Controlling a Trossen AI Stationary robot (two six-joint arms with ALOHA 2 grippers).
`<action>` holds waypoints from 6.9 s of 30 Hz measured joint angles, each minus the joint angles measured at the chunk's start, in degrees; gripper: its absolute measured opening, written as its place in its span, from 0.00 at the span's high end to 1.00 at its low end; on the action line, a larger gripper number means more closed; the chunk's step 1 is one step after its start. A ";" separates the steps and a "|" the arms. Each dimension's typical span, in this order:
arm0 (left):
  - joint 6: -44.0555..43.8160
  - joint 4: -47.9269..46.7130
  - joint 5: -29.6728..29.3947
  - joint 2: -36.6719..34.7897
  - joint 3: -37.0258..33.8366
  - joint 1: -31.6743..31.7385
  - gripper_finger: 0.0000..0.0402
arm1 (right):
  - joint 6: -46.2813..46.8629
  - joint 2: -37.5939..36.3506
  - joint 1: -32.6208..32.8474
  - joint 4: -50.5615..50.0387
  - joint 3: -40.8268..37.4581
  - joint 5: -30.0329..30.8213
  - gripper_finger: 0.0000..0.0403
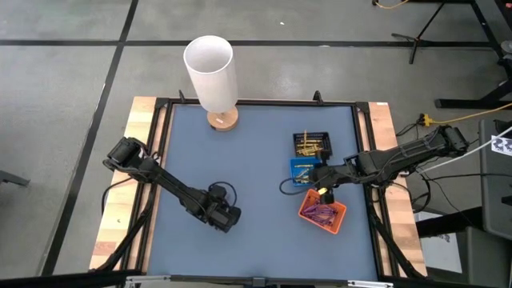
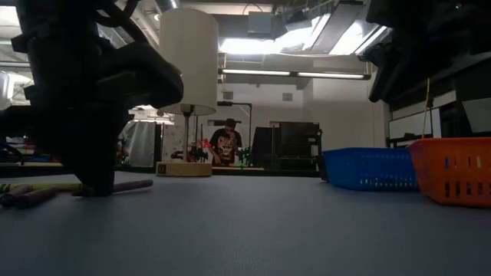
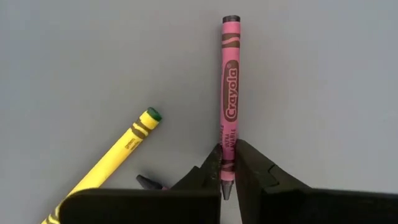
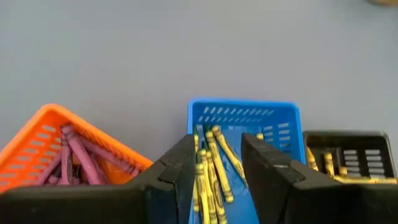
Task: Sort crayons
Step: Put the purple crayon into the orange bin, then put the green crayon into the blue bin
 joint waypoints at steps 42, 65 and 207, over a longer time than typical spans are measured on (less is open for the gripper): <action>79.37 85.15 1.29 20.77 14.10 14.73 0.98 | -3.78 -7.32 0.01 0.74 12.72 0.03 0.68; 86.44 68.17 5.00 28.68 29.00 15.10 0.80 | -5.02 -7.10 0.01 0.15 13.42 0.04 0.68; 54.02 3.83 6.33 -0.83 2.86 10.34 1.00 | 1.26 -38.03 0.01 29.23 -28.78 0.04 0.68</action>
